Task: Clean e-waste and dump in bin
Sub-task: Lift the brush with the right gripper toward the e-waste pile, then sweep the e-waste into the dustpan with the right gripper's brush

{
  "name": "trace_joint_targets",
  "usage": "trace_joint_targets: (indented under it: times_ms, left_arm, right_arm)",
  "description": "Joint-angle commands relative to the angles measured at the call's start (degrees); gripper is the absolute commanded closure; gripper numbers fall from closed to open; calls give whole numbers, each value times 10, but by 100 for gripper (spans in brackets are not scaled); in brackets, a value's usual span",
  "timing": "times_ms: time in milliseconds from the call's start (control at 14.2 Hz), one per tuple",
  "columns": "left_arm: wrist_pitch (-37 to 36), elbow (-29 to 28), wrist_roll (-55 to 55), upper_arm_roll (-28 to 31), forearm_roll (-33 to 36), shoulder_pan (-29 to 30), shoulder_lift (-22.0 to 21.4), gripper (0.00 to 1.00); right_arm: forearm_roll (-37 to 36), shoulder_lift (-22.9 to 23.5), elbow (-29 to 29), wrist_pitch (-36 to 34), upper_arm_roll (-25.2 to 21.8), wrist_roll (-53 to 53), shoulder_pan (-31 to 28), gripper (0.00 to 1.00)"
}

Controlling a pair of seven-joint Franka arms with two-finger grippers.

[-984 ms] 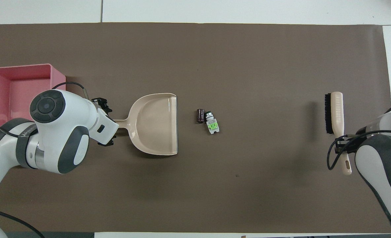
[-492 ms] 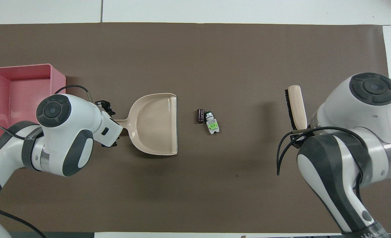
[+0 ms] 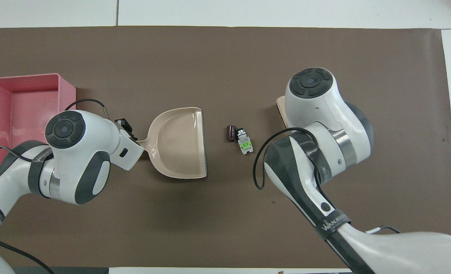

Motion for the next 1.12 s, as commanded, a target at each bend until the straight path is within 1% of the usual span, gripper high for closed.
trace_joint_targets:
  times_ms: [0, 352, 422, 492, 562, 703, 773, 844, 984, 1055]
  left_arm:
    - [10, -19, -3, 7, -5, -9, -17, 99]
    - [-4, -13, -3, 7, -4, -13, -16, 99]
    - [-13, -8, -3, 7, 8, -19, -16, 99]
    - [-24, 0, -3, 7, 35, -25, -15, 99]
    - [-34, 2, -5, 7, 54, -38, -15, 99]
    - [-38, 3, -6, 7, 55, -41, -16, 99]
    - [-43, 3, -10, 7, 56, -46, -17, 99]
    - [-46, 3, -17, 7, 56, -48, -18, 99]
    - [-51, 3, -24, 5, 56, -52, -15, 99]
    - [-52, 3, -27, 7, 56, -56, -15, 99]
  right_arm:
    - [-5, 38, 48, -22, -2, 12, 24, 100]
    - [-2, 40, 36, -13, -1, 40, 38, 100]
    - [-1, 38, 31, -14, 0, 72, 50, 100]
    - [13, 37, 25, 0, 2, 90, 64, 100]
    - [38, 37, 19, 16, 2, 90, 67, 100]
    - [60, 35, 11, 34, 3, 92, 80, 100]
    - [85, 34, 1, 47, 3, 92, 80, 100]
    - [113, 30, -12, 75, 3, 90, 81, 100]
    - [187, 25, -52, 162, 9, 85, 81, 100]
    - [225, 28, -52, 178, 15, 52, 81, 100]
